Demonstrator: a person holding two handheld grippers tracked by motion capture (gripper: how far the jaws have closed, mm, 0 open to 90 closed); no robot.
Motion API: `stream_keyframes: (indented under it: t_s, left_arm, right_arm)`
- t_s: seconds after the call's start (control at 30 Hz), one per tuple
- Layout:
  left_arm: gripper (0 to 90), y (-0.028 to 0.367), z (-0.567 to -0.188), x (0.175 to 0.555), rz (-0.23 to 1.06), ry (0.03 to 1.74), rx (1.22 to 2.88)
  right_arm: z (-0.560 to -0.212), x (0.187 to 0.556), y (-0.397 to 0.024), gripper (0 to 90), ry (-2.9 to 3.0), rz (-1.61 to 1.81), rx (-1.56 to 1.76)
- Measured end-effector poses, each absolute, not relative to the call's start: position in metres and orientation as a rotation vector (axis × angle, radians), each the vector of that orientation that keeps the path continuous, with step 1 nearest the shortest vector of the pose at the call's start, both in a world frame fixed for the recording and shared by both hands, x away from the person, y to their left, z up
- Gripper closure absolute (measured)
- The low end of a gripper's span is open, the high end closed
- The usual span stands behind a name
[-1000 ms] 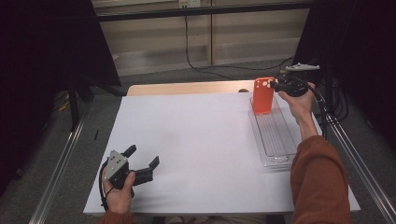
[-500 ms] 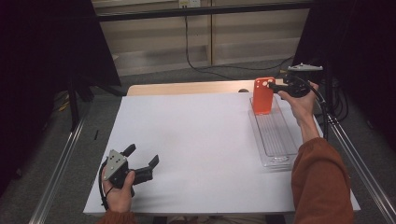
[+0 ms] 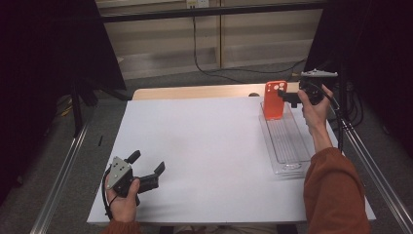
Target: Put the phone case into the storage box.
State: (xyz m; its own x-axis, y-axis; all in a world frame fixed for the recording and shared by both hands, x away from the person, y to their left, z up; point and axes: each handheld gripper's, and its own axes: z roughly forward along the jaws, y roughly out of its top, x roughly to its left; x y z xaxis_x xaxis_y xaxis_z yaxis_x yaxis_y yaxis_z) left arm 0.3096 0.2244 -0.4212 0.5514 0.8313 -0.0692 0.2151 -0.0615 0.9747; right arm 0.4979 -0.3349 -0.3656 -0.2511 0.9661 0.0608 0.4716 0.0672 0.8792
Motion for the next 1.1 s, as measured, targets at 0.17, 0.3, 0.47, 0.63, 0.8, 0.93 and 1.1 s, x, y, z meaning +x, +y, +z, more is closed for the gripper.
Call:
stream_keyframes:
  t_s: [0.17,0.3,0.47,0.63,0.8,0.93,1.1]
  left_arm:
    - [3.4,0.226,-0.421,0.309,0.639,0.911,1.584]
    - [3.4,0.226,-0.420,0.308,0.640,0.906,1.578]
    - [3.2,0.226,-0.419,0.308,0.638,0.896,1.578]
    - [3.2,0.225,-0.419,0.307,0.634,0.894,1.576]
    - [3.1,0.225,-0.419,0.304,0.645,0.889,1.576]
    - [3.1,0.226,-0.419,0.303,0.639,0.887,1.569]
    - [3.1,0.227,-0.418,0.303,0.637,0.885,1.559]
  right_arm:
    - [-0.365,0.492,-0.334,7.8,1.764,1.154,1.428]
    - [-0.366,0.488,-0.334,8.4,1.746,1.155,1.414]
    - [-0.369,0.483,-0.332,9.9,1.708,1.151,1.401]
    - [-0.372,0.478,-0.328,8.1,1.678,1.150,1.391]
    - [-0.373,0.471,-0.323,8.1,1.646,1.139,1.369]
    - [-0.373,0.467,-0.322,5.8,1.624,1.170,1.354]
    - [-0.373,0.459,-0.316,6.1,1.606,1.193,1.330]
